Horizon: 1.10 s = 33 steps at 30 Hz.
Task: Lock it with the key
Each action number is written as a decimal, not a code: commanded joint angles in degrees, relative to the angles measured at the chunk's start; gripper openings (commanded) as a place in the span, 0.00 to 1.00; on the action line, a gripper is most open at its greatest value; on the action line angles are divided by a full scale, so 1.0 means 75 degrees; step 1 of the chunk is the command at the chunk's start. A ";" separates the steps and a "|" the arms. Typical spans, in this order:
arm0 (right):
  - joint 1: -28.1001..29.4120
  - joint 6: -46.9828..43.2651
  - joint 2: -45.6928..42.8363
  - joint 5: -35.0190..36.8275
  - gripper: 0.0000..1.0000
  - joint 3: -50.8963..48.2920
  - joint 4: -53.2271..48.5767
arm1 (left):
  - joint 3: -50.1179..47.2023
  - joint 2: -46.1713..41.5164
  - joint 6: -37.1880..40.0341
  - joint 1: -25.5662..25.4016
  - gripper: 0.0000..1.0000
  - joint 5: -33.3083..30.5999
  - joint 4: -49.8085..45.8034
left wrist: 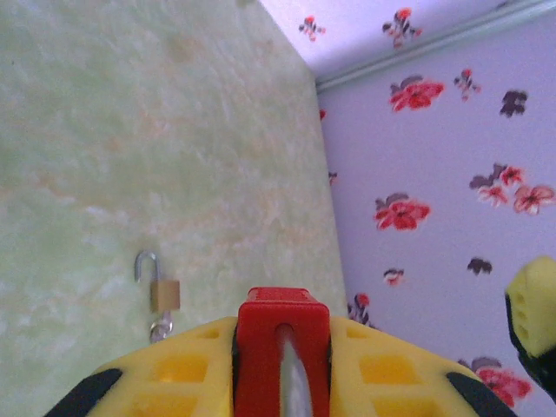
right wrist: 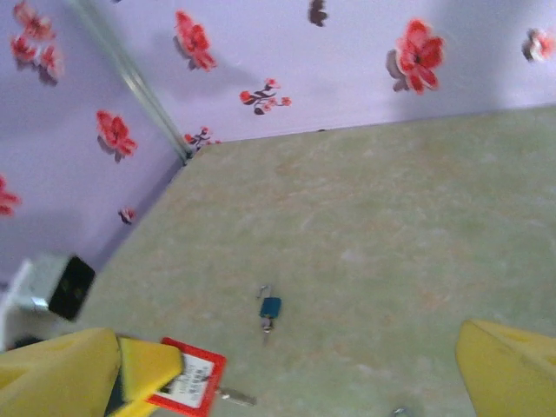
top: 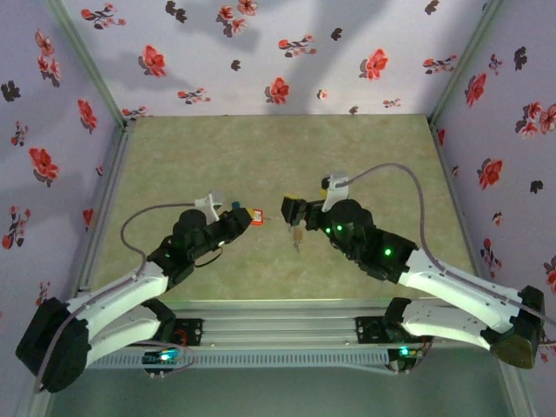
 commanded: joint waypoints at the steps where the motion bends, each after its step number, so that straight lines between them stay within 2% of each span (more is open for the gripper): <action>1: -0.0170 0.2252 0.0264 0.0294 0.99 0.0492 -0.1521 | -0.0228 0.0242 -0.0592 -0.0144 0.00 -0.0820 0.2509; 7: -0.0285 0.4392 0.0491 -0.0138 0.99 0.0642 -0.1789 | -0.0468 0.1071 -0.0905 -0.0402 0.00 -0.1450 0.4454; 14: -0.0604 0.5717 0.0692 -0.0673 0.99 0.0511 -0.1623 | -0.0309 0.2741 -0.1557 -0.0729 0.00 -0.1666 0.6304; 19: -0.0823 0.6132 0.0697 -0.1160 0.98 0.0199 -0.1242 | 0.0215 0.3234 -0.1548 -0.1066 0.00 -0.1678 0.6330; 20: -0.0855 0.6225 0.0688 -0.1143 0.95 0.0172 -0.1277 | 0.0316 0.3320 -0.1616 -0.1108 0.00 -0.1696 0.6333; 22: -0.0923 0.6403 0.0637 -0.1177 0.81 0.0035 -0.1207 | 0.0469 0.3515 -0.1712 -0.1178 0.00 -0.1697 0.6413; 23: -0.0940 0.6497 0.0596 -0.1178 0.79 -0.0069 -0.1097 | 0.0549 0.3624 -0.1797 -0.1213 0.00 -0.1690 0.6439; 33: -0.1207 0.6686 0.0567 -0.1460 0.70 -0.0365 -0.0596 | 0.0991 0.4213 -0.2340 -0.1497 0.00 -0.1786 0.6593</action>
